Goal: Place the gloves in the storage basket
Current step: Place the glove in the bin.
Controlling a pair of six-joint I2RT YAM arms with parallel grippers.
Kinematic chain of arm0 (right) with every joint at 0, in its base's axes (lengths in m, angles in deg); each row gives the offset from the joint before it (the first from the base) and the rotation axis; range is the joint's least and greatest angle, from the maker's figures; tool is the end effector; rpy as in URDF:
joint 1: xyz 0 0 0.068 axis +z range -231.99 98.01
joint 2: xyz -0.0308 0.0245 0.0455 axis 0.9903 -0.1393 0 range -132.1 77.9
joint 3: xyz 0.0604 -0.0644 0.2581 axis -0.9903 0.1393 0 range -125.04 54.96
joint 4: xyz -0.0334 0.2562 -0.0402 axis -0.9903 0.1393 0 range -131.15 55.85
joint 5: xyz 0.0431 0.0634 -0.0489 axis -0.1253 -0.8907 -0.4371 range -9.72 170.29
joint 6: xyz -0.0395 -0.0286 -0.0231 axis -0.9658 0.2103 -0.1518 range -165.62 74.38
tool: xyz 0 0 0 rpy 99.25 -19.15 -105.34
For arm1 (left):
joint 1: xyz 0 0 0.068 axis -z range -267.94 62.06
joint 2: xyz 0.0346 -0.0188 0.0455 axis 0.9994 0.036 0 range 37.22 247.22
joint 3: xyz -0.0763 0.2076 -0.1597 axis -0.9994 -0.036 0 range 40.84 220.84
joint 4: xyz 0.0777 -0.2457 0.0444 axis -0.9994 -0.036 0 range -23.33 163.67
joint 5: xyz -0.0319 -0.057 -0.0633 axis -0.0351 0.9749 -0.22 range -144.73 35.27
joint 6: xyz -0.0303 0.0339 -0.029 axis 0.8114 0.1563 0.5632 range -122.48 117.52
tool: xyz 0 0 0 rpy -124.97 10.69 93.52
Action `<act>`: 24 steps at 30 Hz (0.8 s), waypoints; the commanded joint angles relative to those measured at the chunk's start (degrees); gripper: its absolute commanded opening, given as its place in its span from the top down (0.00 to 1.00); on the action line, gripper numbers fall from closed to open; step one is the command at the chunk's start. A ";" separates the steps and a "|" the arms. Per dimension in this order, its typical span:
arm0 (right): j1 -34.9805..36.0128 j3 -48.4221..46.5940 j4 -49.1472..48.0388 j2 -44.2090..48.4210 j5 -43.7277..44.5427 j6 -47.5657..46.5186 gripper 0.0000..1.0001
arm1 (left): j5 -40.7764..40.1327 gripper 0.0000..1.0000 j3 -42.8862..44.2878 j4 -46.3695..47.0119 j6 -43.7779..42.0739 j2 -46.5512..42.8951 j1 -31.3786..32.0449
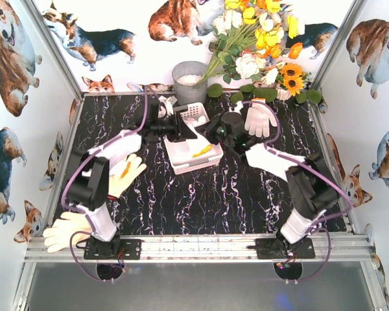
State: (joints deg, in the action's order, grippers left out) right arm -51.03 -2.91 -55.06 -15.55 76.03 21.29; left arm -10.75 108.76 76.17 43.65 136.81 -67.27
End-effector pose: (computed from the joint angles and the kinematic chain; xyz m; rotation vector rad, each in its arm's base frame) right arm 0.3175 0.1937 0.2428 0.6110 2.0584 1.1509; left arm 0.3572 -0.1612 0.2477 0.0242 2.2797 -1.4648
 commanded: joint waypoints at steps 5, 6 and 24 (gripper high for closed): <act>0.59 -14.62 -0.65 -11.38 -2.68 -11.81 1.00 | -3.04 0.88 16.60 -12.73 -14.31 14.06 -3.06; 0.55 -16.40 -0.16 -12.61 -2.44 -12.87 1.00 | -3.64 0.88 18.70 -14.01 -15.37 15.62 -3.53; 0.31 -25.78 8.76 -24.98 -1.20 -20.66 1.00 | -6.39 0.75 29.74 -24.02 -22.69 28.99 -5.92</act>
State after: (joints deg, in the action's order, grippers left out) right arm -52.26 -28.61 -45.14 -42.59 78.11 1.58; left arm -13.28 139.17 51.58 23.74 166.17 -72.71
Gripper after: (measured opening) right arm 0.112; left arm 0.228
